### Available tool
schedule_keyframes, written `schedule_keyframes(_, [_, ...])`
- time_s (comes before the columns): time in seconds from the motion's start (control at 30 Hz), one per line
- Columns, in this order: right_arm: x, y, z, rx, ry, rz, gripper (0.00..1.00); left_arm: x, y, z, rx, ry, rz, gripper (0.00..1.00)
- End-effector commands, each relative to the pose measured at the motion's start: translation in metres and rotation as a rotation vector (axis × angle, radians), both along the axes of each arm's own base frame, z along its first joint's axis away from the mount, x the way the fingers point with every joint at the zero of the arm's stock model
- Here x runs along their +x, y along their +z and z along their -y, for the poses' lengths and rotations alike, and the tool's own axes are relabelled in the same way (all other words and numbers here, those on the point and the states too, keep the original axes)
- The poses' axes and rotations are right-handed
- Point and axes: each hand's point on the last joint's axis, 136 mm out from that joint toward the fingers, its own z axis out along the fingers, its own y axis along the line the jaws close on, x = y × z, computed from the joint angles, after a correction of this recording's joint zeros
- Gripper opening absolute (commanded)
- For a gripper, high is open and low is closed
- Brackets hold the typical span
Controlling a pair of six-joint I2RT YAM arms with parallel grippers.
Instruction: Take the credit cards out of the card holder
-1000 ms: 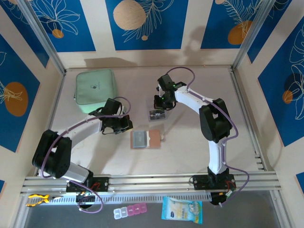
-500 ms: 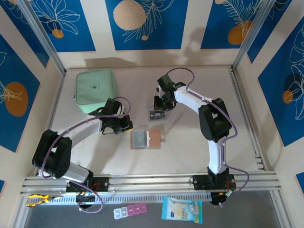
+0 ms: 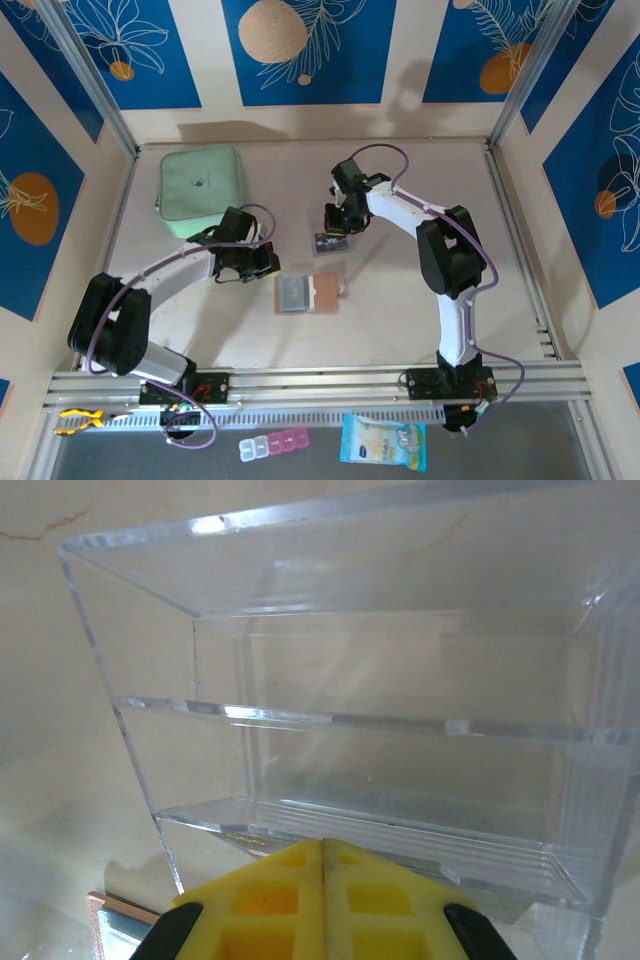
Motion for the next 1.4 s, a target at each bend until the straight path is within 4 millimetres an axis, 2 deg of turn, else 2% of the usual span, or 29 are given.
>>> schedule_keyframes(0.0, [0.001,0.036,-0.003,0.013,0.013,0.063,0.01,-0.003,0.001,0.006,-0.018,-0.022,-0.008,0.05])
schedule_keyframes(0.17, [-0.010,0.057,-0.008,0.032,0.028,0.089,0.01,-0.005,-0.003,0.005,-0.017,-0.025,-0.017,0.05])
schedule_keyframes(0.37, [-0.046,0.061,-0.024,0.085,0.058,0.035,0.02,-0.014,-0.015,0.003,-0.003,-0.038,-0.053,0.04])
schedule_keyframes(0.63, [-0.105,0.040,-0.053,0.192,0.074,-0.107,0.07,-0.033,-0.035,-0.002,0.029,-0.061,-0.112,0.02])
schedule_keyframes(0.8, [-0.129,0.026,-0.065,0.207,0.111,-0.148,0.07,-0.044,-0.047,-0.001,0.038,-0.084,-0.143,0.01])
schedule_keyframes(0.9, [-0.140,0.019,-0.073,0.250,0.120,-0.190,0.08,-0.049,-0.055,-0.002,0.055,-0.090,-0.167,0.00])
schedule_keyframes(1.03, [-0.149,0.010,-0.079,0.277,0.127,-0.231,0.20,-0.052,-0.063,-0.007,0.093,-0.094,-0.183,0.00])
schedule_keyframes(1.2, [-0.152,0.004,-0.080,0.281,0.124,-0.253,0.33,-0.052,-0.065,-0.017,0.155,-0.087,-0.180,0.00])
schedule_keyframes(1.37, [-0.154,-0.002,-0.086,0.303,0.131,-0.287,0.36,-0.053,-0.069,-0.023,0.191,-0.085,-0.185,0.00])
